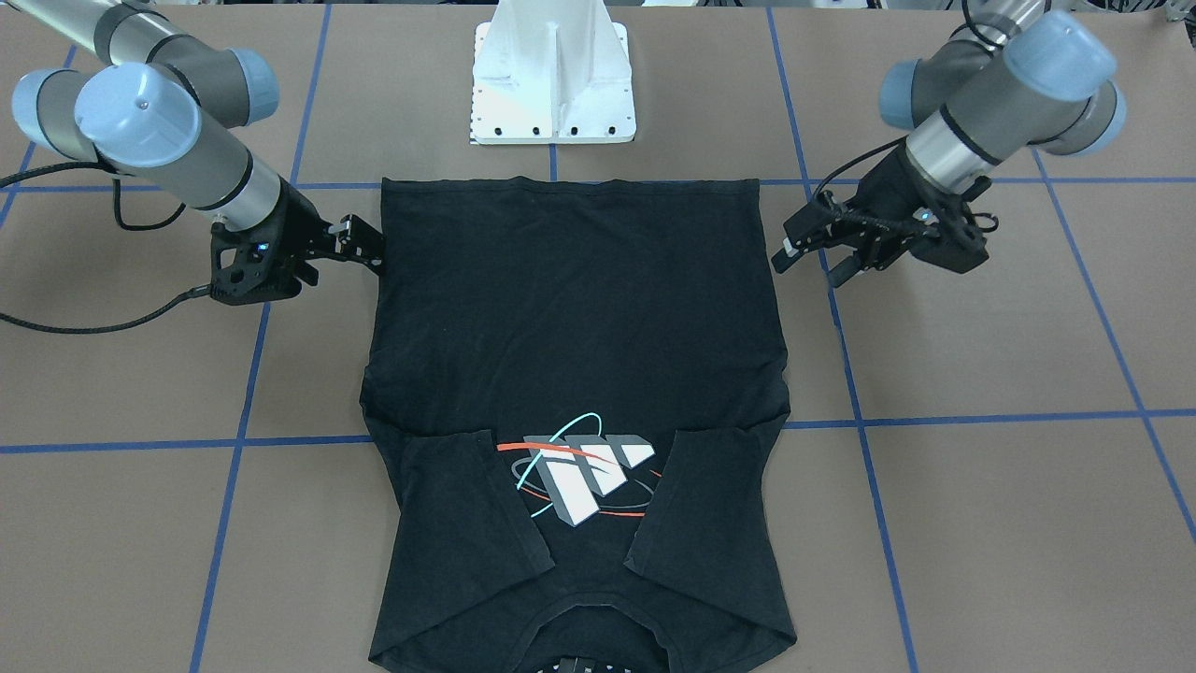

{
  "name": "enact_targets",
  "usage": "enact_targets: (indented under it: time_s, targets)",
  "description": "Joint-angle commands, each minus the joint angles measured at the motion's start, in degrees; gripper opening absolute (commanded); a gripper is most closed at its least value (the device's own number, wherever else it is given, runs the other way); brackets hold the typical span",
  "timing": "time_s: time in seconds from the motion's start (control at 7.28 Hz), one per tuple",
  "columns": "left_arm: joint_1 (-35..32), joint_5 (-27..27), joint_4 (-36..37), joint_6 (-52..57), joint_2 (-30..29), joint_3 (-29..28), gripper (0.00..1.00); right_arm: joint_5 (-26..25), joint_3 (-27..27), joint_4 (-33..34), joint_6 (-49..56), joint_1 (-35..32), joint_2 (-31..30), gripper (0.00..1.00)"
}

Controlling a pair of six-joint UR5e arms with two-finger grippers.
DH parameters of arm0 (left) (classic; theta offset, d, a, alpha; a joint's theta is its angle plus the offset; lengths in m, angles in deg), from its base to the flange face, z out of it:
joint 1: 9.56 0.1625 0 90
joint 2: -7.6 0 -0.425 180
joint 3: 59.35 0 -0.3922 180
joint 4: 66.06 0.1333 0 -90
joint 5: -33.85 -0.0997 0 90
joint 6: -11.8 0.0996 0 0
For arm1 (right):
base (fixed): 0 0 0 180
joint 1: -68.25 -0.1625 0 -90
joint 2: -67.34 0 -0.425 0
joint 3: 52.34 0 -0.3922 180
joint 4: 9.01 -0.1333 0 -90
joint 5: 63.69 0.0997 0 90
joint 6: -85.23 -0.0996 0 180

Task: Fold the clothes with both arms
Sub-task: 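Release the sleeve and move both grippers toward the shirt hem corners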

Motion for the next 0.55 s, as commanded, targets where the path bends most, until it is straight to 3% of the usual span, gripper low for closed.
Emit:
enact_targets:
  time_s: [0.0,0.41]
  targets:
    - [0.1,-0.1,0.1,0.1,1.5,2.0,1.00,-0.5,1.4,0.0,-2.9,6.8,-1.9,1.00]
    - [0.3,-0.1,0.1,0.2,0.3,2.7,1.00,-1.6,1.5,0.0,-5.2,12.0,-4.0,1.00]
